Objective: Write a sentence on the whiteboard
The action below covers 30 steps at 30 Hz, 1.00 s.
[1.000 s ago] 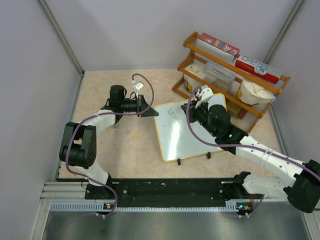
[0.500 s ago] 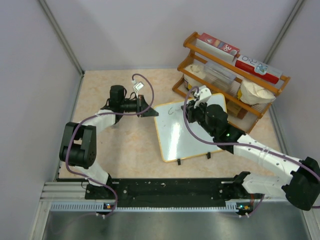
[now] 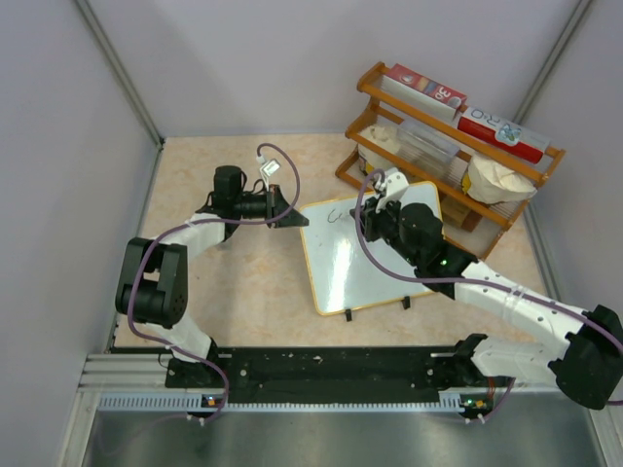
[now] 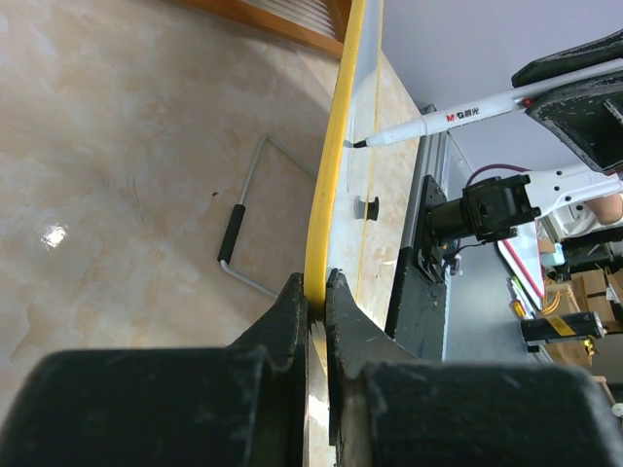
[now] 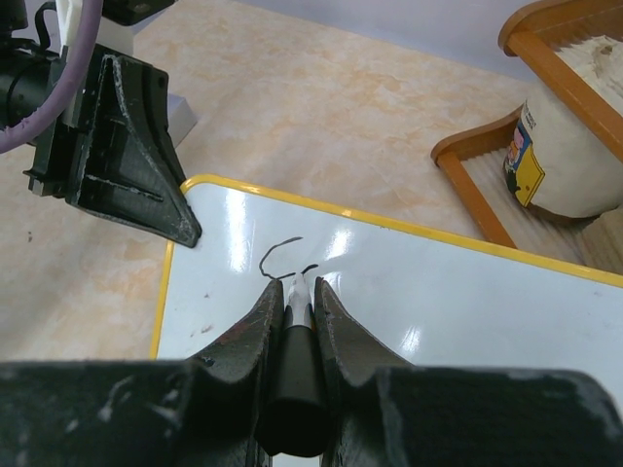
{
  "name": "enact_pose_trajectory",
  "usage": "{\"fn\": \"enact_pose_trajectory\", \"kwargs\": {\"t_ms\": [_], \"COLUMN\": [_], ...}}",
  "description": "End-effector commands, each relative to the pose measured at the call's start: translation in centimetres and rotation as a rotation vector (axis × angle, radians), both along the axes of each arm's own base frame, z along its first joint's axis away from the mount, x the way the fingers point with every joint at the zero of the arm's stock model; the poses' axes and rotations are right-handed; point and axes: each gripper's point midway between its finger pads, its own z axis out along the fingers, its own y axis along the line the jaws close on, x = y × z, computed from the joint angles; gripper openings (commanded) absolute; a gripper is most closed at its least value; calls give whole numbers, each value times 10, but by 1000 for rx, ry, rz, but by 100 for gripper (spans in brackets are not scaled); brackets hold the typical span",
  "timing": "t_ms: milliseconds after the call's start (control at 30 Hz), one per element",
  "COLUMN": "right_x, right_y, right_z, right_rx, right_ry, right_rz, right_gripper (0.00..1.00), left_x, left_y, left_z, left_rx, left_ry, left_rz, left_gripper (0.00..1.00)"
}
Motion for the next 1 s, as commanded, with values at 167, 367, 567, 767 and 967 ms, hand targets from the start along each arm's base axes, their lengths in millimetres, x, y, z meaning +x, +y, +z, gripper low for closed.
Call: {"fn": "enact_pose_trajectory", "kwargs": {"t_ms": [167,367,567,767,967], "right_x": [-6,-5,-1,5,11], "right_y": [-1,-8,-15,-15,-15], "right_z": [-4,-5,-5,2,10], "right_rx": [-18,-36,-40,-10,28], "right_ry": [14,6,3,-4,0], "right_rz": [9,-21,-51,-62,-92], "right_gripper": [0,0,0,0,0], "left_x": [2,2,2,2,2], "left_y": [-5,-5,-5,-5,-5], "left_z": [-5,-6,-7,-8,-7], "left_rx": [42,45,46,49,50], "left_ry": [-143,-140,-140,-139,-142], "left_rz": [-25,-22,-23,-22,-23], "left_gripper": [0,0,0,0,0]}}
